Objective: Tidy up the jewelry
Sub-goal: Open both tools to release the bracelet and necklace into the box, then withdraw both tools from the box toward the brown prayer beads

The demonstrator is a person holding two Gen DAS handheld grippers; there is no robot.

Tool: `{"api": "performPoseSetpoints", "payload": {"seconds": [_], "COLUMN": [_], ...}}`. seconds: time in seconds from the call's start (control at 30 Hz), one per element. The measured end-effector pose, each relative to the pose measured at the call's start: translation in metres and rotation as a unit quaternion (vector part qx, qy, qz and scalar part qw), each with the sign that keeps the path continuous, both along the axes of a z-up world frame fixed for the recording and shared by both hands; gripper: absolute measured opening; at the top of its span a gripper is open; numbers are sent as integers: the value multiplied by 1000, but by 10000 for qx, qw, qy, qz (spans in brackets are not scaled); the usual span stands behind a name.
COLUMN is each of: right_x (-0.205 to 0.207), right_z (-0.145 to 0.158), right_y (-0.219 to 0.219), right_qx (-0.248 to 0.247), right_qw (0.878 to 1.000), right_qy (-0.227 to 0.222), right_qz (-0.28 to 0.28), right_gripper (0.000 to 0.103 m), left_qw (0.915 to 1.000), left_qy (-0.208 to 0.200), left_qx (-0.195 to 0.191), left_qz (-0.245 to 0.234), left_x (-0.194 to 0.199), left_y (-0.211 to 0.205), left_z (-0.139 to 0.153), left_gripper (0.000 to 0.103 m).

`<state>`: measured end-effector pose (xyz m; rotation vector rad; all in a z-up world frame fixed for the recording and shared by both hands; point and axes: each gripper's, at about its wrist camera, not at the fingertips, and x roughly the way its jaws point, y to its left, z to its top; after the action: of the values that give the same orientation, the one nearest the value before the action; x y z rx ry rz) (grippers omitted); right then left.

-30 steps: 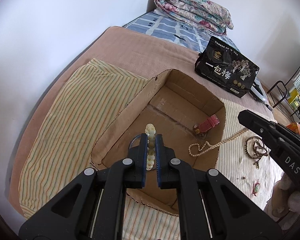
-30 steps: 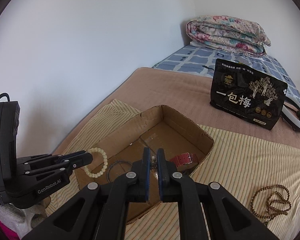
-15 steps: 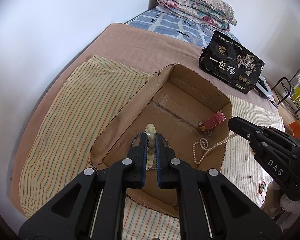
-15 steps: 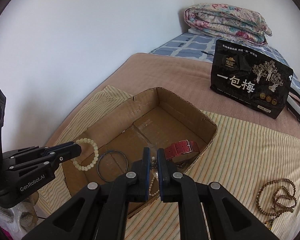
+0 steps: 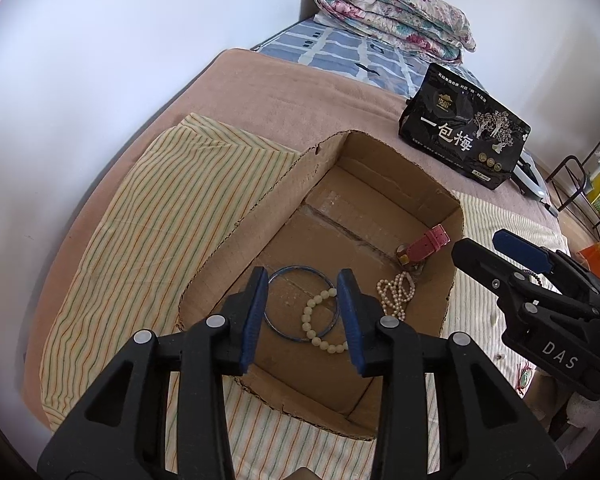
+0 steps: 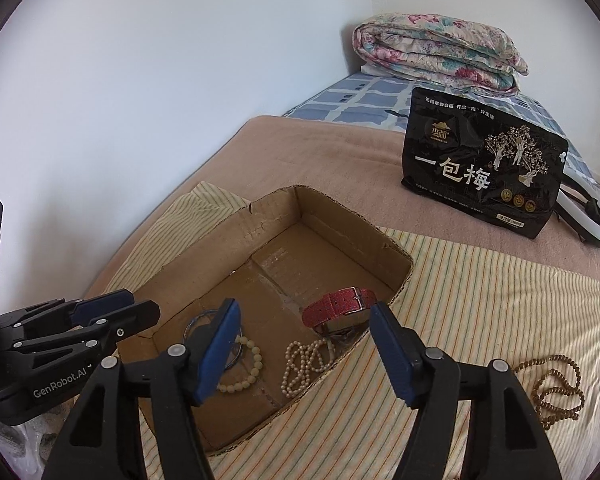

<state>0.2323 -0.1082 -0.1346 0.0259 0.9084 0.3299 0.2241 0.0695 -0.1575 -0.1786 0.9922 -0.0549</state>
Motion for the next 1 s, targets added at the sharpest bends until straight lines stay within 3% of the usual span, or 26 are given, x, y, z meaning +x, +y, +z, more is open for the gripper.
{"api": "performPoseSetpoints", "payload": {"seconds": [0.1, 0.37, 0.7, 1.0], "right_x": [-1, -6, -29, -61], "right_z": [4, 9, 29, 44], "right_y": [-4, -16, -64, -147], "right_qx": [-22, -117, -178, -325], "right_qw": [10000, 9997, 9983, 9932], "right_qy": [-67, -148, -425, -666], "right_qz": [-58, -129, -351, -901], "right_gripper": [84, 99, 100, 101], "left_qw": [10000, 10000, 9983, 9936], "left_qy": [-15, -81, -403, -540], "left_qx": [33, 36, 11, -118], "left_qz": [-12, -18, -416, -989], "left_x": [-1, -4, -10, -16], "left_y": [-2, -8, -41, -99], "left_z": [1, 7, 15, 25], "left_gripper": [36, 36, 36, 36]}}
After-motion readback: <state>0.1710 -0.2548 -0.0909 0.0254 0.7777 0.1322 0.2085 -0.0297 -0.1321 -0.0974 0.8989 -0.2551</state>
